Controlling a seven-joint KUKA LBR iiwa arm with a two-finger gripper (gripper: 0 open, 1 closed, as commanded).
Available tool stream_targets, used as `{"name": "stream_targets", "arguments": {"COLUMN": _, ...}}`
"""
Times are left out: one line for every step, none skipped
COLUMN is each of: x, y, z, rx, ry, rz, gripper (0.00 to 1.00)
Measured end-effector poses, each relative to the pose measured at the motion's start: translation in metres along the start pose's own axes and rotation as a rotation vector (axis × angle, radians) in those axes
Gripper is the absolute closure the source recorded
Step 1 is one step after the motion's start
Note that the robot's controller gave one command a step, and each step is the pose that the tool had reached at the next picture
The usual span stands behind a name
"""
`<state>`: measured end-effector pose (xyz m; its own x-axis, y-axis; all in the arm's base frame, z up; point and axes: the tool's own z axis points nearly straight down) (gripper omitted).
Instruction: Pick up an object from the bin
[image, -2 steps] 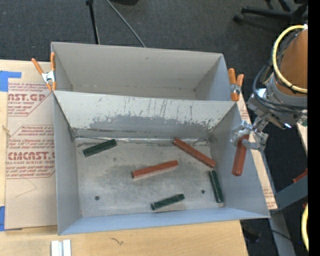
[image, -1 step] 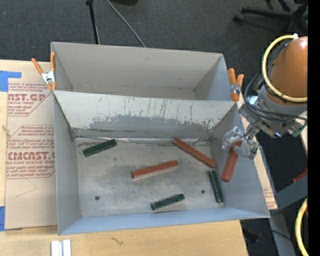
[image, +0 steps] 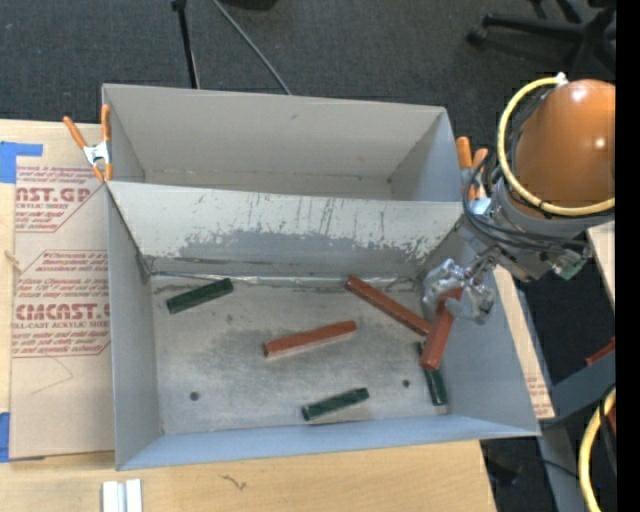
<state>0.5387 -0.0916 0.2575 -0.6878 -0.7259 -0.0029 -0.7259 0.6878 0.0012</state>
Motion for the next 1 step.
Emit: {"name": "stream_targets", "arguments": {"x": -0.0482, "y": -0.0087, "z": 0.0114, "rx": 0.001, "ry": -0.003, "rz": 0.01, "gripper": 1.0}}
